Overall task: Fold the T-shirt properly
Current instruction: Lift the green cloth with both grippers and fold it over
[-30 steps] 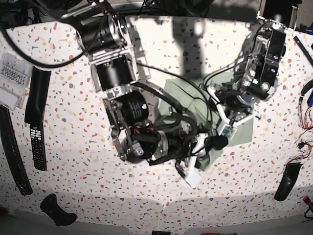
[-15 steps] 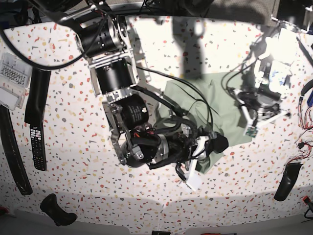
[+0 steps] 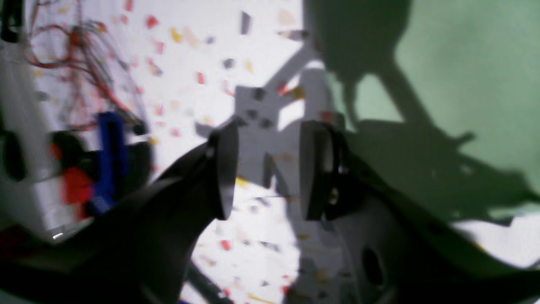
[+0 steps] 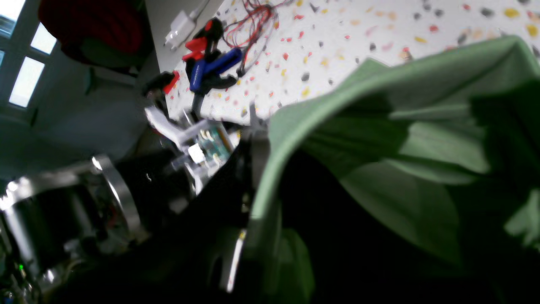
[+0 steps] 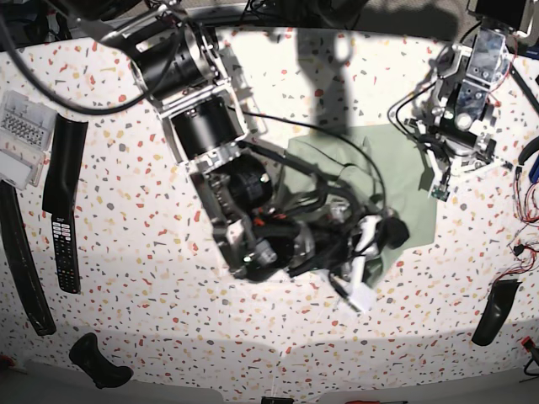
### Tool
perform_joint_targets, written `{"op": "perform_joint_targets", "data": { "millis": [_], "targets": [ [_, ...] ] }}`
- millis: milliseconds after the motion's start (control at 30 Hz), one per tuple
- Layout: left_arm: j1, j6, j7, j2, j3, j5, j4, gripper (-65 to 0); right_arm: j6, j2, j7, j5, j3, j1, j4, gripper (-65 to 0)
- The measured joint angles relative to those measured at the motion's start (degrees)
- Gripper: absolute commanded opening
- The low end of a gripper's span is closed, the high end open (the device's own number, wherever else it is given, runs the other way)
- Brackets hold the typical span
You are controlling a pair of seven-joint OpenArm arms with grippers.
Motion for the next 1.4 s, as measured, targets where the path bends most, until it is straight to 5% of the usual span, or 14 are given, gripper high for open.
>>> {"op": "perform_joint_targets", "data": {
  "millis": [367,967,1033,1133,1400],
  "targets": [
    [2.29,1.90,2.58,-0.04,0.00,5.46,2.01,-43.4,0.00,0.04,7.67,-4.96,-13.31,0.31,0.00,-65.0],
    [7.82,4.07,3.26,-0.13,-0.04,9.70,11.43,-43.4,-0.87,0.15,10.97,-7.30,-13.79,5.68,0.00,-65.0],
    [7.82,4.35,6.27,0.13,-0.02,15.74,12.96,-43.4,-0.87,0.07,10.95,-7.30,-13.84,5.55,0.00,-65.0],
    [8.33,10.93,9.86,0.04,-0.33,30.51,14.01,-43.4,-0.87,0.07,11.45,-7.21,-13.84,5.57,0.00,-65.0],
    [10.36,11.52,10.08,0.17,-0.42,30.29,14.16,-43.4,-0.90,0.24,17.55,-8.83,-18.71,4.76,-3.34,-65.0]
  ]
}}
